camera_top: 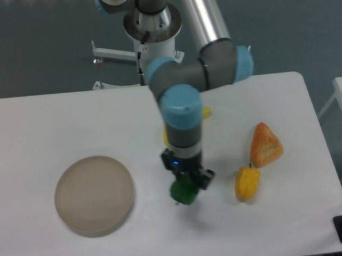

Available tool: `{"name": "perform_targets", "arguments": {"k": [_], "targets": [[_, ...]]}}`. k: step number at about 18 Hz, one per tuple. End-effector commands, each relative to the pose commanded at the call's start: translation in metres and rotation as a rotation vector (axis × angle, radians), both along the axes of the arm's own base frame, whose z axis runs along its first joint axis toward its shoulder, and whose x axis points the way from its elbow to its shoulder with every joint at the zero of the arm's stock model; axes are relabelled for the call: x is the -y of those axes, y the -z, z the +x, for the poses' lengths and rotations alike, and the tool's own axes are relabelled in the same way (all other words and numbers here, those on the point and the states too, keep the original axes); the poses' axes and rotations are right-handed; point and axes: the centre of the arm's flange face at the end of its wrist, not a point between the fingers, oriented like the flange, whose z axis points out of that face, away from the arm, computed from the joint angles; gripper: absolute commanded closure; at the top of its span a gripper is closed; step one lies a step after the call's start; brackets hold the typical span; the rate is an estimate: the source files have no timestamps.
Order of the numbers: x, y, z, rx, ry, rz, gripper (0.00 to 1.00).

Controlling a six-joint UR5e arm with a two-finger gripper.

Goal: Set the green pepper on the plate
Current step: 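Carry the green pepper across the table over the beige plate, then lower the green pepper onto the plate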

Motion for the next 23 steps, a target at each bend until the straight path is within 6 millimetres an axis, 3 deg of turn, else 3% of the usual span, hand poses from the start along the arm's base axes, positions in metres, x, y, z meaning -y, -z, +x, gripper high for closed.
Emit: {"name": "perform_targets", "arguments": {"k": [8,13,17,23], "targets": [[-0.023,0.017,0.09,0.041,-0.056,0.08,0.58],[-0.022,0.036,0.105,0.06,-0.1,0.055,0.58],[-0.03,0.051,0.128,0.066,-0.111,0.073,0.58],[-0.029,0.071,0.137,0.075,-0.115,0.044,0.58]]}}
